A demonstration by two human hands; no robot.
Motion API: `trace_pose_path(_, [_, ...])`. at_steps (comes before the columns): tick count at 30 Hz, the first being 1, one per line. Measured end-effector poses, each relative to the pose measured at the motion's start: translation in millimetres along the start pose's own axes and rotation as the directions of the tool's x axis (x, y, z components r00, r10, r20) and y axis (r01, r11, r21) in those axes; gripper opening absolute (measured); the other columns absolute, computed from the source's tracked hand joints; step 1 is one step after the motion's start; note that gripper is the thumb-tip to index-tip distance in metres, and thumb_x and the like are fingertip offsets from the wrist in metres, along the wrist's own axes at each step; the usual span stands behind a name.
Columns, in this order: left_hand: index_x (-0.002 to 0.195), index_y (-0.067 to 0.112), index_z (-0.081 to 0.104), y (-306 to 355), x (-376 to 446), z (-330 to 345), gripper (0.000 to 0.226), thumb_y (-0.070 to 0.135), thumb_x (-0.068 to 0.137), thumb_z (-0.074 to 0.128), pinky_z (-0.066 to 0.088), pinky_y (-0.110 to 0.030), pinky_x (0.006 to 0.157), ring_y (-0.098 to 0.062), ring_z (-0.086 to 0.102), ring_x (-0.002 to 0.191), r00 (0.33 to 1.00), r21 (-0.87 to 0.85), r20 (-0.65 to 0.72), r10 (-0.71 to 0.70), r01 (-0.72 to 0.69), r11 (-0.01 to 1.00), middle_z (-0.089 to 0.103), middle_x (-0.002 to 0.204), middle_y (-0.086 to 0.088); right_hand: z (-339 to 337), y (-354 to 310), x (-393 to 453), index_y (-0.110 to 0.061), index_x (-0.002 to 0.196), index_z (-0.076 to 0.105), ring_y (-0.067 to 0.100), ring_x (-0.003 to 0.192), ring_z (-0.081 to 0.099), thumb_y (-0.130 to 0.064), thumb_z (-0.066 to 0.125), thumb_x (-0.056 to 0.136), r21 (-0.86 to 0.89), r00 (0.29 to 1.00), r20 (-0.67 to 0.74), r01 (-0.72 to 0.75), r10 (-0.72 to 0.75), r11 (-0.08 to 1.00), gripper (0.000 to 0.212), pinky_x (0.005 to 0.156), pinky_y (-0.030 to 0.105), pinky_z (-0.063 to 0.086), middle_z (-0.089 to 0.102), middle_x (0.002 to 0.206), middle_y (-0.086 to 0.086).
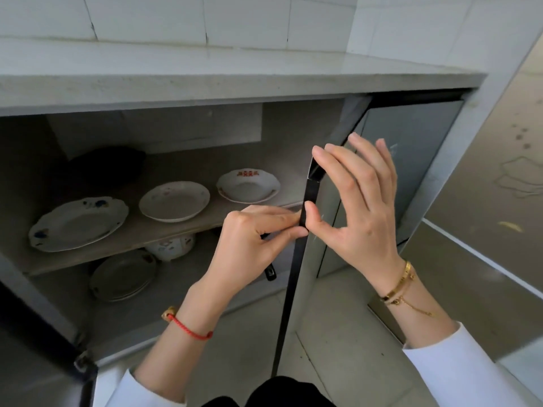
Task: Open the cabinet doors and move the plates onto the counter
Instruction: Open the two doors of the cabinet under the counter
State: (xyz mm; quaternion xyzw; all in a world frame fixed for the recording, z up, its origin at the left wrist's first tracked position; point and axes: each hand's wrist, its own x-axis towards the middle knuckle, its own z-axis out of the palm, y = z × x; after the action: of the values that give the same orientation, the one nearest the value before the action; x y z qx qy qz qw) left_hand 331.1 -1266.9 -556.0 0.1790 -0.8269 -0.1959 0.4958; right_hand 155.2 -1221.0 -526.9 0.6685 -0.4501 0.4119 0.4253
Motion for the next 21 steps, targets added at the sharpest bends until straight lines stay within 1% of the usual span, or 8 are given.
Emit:
trace_pose_path(5, [0.094, 0.012, 0.079, 9.8, -4.4, 26.0, 0.022, 0.024, 0.076, 0.080, 0.056, -0.034, 0.085, -0.003, 0.069, 0.098, 0.998, -0.048, -0.045, 0.052, -0.054, 0.997, 0.075, 0.099, 0.004, -28.6, 13.0, -11.8, -0.013, 0.136, 0.047, 0.027, 0.135, 0.040, -0.033, 0.068, 0.087, -0.066, 1.000, -0.003, -0.003, 0.003, 0.998, 0.057, 0.117, 0.052, 0.026, 0.047, 0.135, 0.003])
trace_pose_path(9, [0.094, 0.011, 0.079, 21.6, -4.9, 51.5, 0.025, 0.028, 0.076, 0.080, 0.055, -0.033, 0.087, -0.004, 0.069, 0.100, 0.993, -0.060, -0.068, 0.094, -0.098, 0.993, 0.075, 0.100, 0.004, -54.2, 22.5, -21.6, -0.011, 0.134, 0.048, 0.026, 0.134, 0.042, -0.033, 0.070, 0.086, -0.132, 1.000, -0.008, -0.018, 0.017, 0.991, 0.057, 0.117, 0.050, 0.028, 0.050, 0.134, 0.005])
trace_pose_path(12, [0.095, 0.012, 0.079, 29.3, -2.4, 68.6, 0.027, 0.030, 0.076, 0.081, 0.055, -0.032, 0.086, -0.002, 0.068, 0.100, 0.990, -0.102, -0.081, 0.116, -0.124, 0.987, 0.074, 0.101, 0.005, -71.4, 31.1, -27.7, -0.010, 0.133, 0.049, 0.026, 0.133, 0.043, -0.032, 0.071, 0.085, -0.171, 0.999, -0.006, -0.033, 0.032, 0.985, 0.057, 0.117, 0.049, 0.028, 0.051, 0.133, 0.005])
trace_pose_path(16, [0.102, 0.017, 0.076, 35.8, -0.3, 92.6, 0.030, 0.032, 0.076, 0.081, 0.055, -0.033, 0.088, 0.002, 0.065, 0.105, 0.987, -0.161, -0.060, 0.146, -0.154, 0.975, 0.071, 0.107, 0.010, -91.3, 42.2, -38.4, -0.008, 0.132, 0.050, 0.027, 0.133, 0.044, -0.027, 0.071, 0.084, -0.204, 0.998, -0.005, -0.067, 0.068, 0.977, 0.056, 0.116, 0.050, 0.030, 0.053, 0.133, 0.007])
trace_pose_path(21, [0.110, 0.017, 0.073, 44.7, 3.4, 124.9, 0.033, 0.031, 0.081, 0.078, 0.051, -0.027, 0.094, 0.001, 0.062, 0.113, 0.973, -0.158, -0.031, 0.230, -0.232, 0.960, 0.070, 0.113, 0.009, -116.1, 59.8, -52.6, -0.009, 0.135, 0.048, 0.025, 0.136, 0.043, -0.025, 0.068, 0.086, -0.282, 0.994, 0.010, -0.099, 0.106, 0.954, 0.055, 0.116, 0.048, 0.029, 0.053, 0.136, 0.007])
